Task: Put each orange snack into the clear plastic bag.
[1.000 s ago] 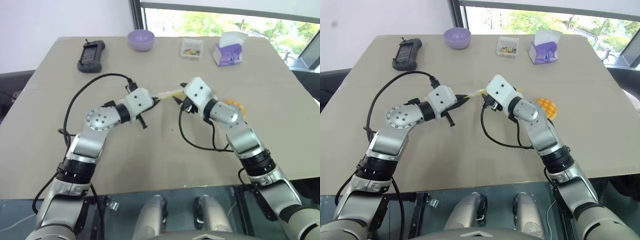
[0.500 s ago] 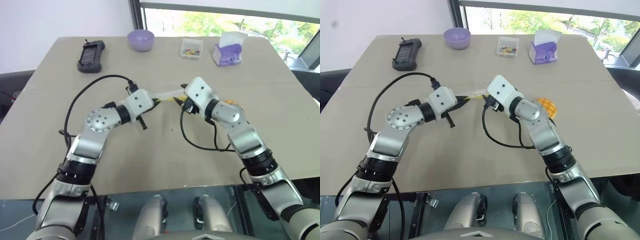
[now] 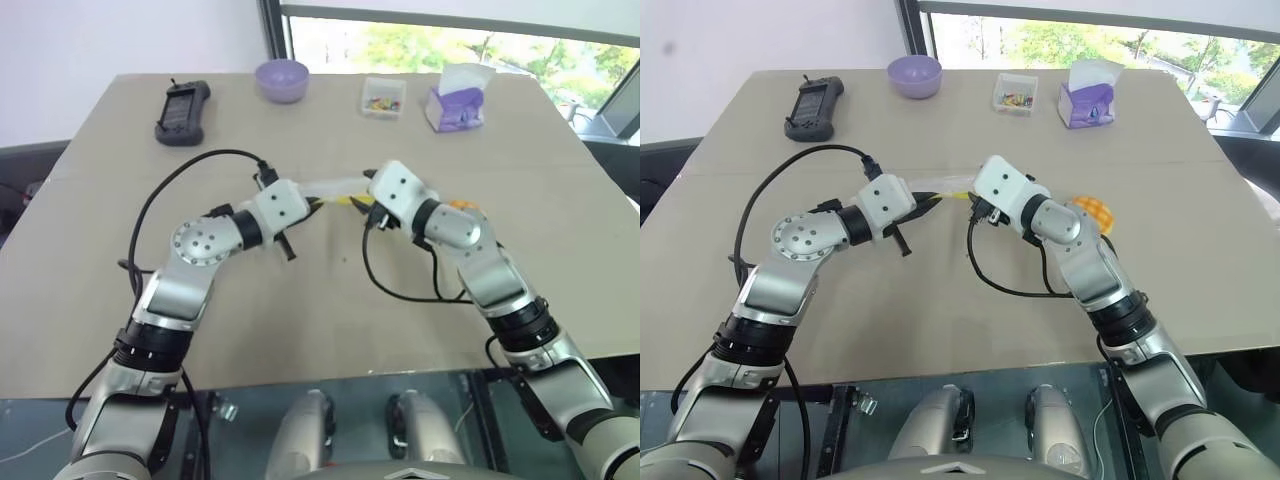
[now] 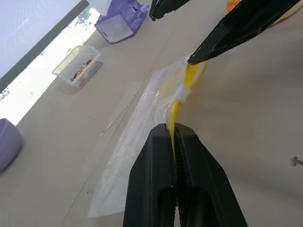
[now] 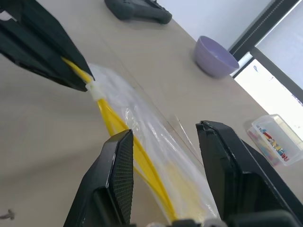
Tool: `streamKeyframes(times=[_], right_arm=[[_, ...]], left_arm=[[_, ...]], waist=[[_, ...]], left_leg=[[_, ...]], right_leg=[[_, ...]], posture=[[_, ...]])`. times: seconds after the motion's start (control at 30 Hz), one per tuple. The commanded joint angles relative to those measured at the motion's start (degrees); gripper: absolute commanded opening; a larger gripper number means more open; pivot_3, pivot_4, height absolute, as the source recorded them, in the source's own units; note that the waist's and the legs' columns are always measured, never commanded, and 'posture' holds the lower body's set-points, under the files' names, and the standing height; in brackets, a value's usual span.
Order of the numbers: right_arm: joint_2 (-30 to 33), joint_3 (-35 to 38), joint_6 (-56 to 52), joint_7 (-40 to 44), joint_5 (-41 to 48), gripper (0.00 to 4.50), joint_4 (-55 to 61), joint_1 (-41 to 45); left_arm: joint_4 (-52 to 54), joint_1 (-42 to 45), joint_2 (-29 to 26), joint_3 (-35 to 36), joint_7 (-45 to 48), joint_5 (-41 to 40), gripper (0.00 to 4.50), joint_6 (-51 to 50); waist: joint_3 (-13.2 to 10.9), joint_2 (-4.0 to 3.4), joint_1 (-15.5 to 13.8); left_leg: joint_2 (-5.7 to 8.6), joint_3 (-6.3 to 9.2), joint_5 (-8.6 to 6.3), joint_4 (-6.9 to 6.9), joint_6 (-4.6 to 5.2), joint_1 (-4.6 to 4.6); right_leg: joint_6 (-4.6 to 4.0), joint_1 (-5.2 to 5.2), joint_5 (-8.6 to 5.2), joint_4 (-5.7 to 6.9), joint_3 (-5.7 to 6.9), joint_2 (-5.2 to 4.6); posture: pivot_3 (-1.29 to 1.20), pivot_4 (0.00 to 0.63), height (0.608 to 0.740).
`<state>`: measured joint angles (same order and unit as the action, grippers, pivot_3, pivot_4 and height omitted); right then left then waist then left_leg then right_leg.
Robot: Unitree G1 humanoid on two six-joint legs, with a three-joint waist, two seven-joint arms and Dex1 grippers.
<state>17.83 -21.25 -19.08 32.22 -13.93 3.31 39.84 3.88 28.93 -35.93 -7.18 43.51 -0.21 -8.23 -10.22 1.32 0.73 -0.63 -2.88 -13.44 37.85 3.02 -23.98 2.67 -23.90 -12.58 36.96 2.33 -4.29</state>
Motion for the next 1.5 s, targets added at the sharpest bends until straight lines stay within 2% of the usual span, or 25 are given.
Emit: streamKeyframes(times=[0.03, 0.47, 0.83, 1.1, 1.33, 1.5], right_arm=[[0.97, -0.52, 2.45, 0.72, -1.27, 2.33, 1.58, 0.43], [1.49, -1.22, 4.09, 2.51, -2.73, 2.33, 1.67, 0.15], [-0.47, -0.59, 3.52, 1.63, -2.27, 2.33, -1.80, 0.33], [-7.32, 5.05, -2.67, -7.57, -1.05, 2.33, -12.66, 1.81], [-5.56, 8.70, -2.30, -14.14, -1.75, 2.33, -20.23, 1.58], [-3.90, 9.73, 1.35, -14.53, -0.68, 2.33, -20.79, 1.26]], left_arm=[[2.56, 0.26, 0.15, 1.14, 0.02, -0.79, 0.00, 0.13], [3.31, 0.18, 0.45, 1.57, 0.20, -1.42, 0.00, -1.06], [4.54, -1.43, 0.03, 0.36, 1.63, -0.42, 0.00, 4.42], [5.05, -2.83, 0.39, 0.45, 3.71, -1.77, 0.00, 7.33], [6.20, -4.84, -0.10, 1.52, 4.24, -2.66, 0.00, 7.02], [6.76, -5.70, -0.13, 2.36, 2.79, -2.78, 0.00, 4.52]], waist=[[0.00, 0.00, 0.00], [0.00, 0.00, -0.02], [0.00, 0.00, -0.01], [0.00, 0.00, -0.02], [0.00, -0.01, -0.03], [-0.01, -0.01, 0.25]], left_leg=[[0.00, 0.00, 0.00, 0.00, 0.00, 0.00], [-0.01, 0.01, 0.00, 0.03, 0.00, 0.00], [-0.01, 0.00, 0.01, 0.06, -0.01, 0.00], [-0.04, 0.00, 0.01, 0.12, -0.02, 0.00], [-0.03, 0.00, 0.00, 0.14, -0.01, 0.00], [-0.04, 0.00, 0.00, 0.14, 0.00, 0.00]], right_leg=[[0.00, 0.00, 0.00, 0.00, 0.00, 0.00], [0.00, 0.01, 0.00, 0.01, 0.00, 0.01], [0.00, 0.02, 0.00, 0.01, 0.00, 0.00], [-0.01, 0.03, 0.01, 0.07, 0.00, 0.02], [-0.02, 0.04, 0.01, 0.07, 0.00, -0.01], [-0.02, 0.04, 0.01, 0.07, -0.02, 0.01]], posture=[[0.00, 0.150, 0.740], [0.00, 0.150, 0.740], [0.00, 0.150, 0.740], [0.00, 0.150, 0.740], [0.00, 0.150, 0.740], [0.00, 0.150, 0.740]])
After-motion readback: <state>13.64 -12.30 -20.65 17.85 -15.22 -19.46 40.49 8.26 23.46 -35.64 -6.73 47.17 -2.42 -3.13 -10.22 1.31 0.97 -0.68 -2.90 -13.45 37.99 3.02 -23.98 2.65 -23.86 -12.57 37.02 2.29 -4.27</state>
